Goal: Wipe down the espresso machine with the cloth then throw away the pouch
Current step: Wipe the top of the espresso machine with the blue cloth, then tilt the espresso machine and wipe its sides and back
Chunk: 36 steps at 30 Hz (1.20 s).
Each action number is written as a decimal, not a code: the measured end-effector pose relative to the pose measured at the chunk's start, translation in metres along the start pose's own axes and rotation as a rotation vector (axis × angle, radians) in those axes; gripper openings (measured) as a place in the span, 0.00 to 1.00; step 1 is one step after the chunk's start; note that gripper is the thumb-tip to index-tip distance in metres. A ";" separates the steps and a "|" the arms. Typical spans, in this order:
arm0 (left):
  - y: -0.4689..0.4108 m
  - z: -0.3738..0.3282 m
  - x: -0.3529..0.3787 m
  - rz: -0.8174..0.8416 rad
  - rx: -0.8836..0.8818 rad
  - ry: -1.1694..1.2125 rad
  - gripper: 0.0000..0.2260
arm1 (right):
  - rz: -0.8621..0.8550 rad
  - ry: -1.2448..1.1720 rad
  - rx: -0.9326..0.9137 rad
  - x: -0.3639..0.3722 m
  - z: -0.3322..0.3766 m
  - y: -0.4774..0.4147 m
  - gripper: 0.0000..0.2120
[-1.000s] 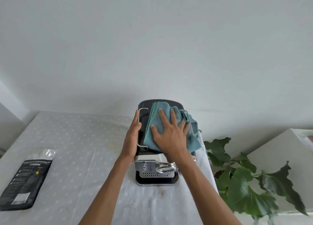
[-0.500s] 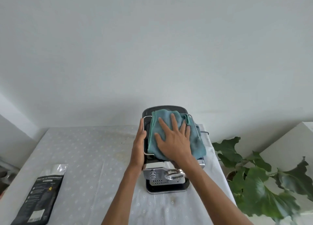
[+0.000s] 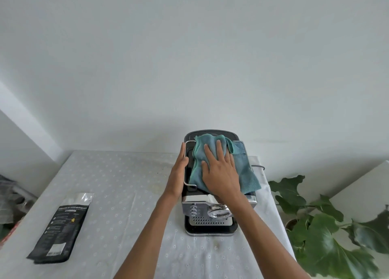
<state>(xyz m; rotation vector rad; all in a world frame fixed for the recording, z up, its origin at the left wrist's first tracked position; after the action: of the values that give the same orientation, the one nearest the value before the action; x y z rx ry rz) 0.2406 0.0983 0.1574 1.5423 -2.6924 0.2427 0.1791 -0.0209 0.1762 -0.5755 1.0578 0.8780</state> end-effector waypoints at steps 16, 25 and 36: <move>-0.005 -0.013 -0.009 0.096 -0.071 -0.312 0.23 | -0.075 -0.753 0.059 -0.137 -0.041 0.010 0.13; -0.004 -0.024 0.004 0.065 -0.084 -0.455 0.24 | -0.239 -0.538 0.078 -0.170 -0.070 0.023 0.15; -0.005 -0.015 -0.002 -0.139 0.087 -0.912 0.21 | -0.041 -0.012 0.283 -0.052 -0.064 0.013 0.23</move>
<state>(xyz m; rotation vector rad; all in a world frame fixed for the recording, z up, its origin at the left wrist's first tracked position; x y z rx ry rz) 0.2445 0.0997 0.1730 2.2805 -3.1619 -0.4796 0.1248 -0.0811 0.1983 -0.3531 1.1320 0.6799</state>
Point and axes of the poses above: each hand's wrist, its own y-axis away from the middle knuckle, its own x-axis out of the palm, z = x × y, the point moved 2 cm from there along -y, towards the middle knuckle, and after that the axes turned 11 degrees about x, right-handed, at the moved point
